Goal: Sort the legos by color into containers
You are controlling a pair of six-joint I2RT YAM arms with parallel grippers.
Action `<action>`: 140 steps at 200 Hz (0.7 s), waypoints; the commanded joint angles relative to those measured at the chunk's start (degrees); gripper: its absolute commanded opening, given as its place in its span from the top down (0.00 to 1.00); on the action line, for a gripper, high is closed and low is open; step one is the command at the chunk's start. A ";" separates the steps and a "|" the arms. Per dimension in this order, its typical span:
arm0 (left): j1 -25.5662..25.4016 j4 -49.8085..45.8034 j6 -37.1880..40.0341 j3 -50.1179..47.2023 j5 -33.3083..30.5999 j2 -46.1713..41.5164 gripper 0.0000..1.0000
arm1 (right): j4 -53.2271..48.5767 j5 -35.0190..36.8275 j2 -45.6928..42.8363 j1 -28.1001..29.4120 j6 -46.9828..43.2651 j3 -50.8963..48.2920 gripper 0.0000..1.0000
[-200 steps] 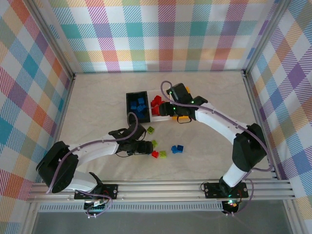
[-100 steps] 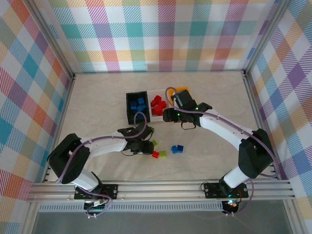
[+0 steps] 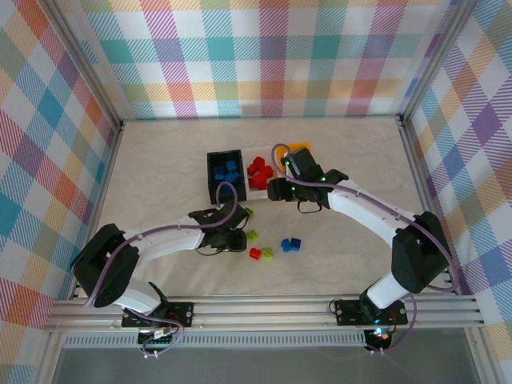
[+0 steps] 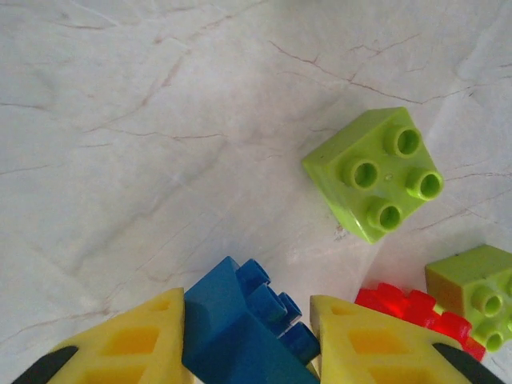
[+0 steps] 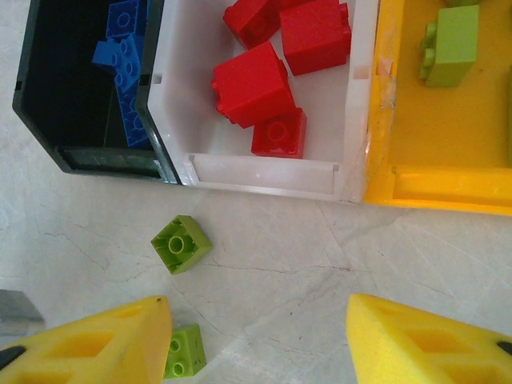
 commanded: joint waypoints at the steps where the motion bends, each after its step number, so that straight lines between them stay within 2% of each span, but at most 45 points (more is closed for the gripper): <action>1: 1.21 -4.33 0.27 1.95 -2.37 -5.60 0.72 | 0.71 0.62 -2.42 0.00 0.77 -0.92 0.40; 28: 7.61 -6.49 2.47 4.84 -0.91 -9.27 0.73 | 0.93 0.46 -3.34 -0.01 1.02 -2.04 0.40; 54: 14.39 -6.61 5.57 11.66 0.26 -7.18 0.73 | 1.17 0.46 -4.33 -0.23 1.43 -3.49 0.40; 95: 21.66 -6.65 9.46 25.29 1.78 6.92 0.77 | 1.11 -0.51 -5.82 -0.73 2.23 -5.54 0.40; 140: 24.73 -9.81 11.43 38.97 -1.05 20.21 0.79 | -0.30 -0.37 -8.56 -0.74 2.44 -6.96 0.39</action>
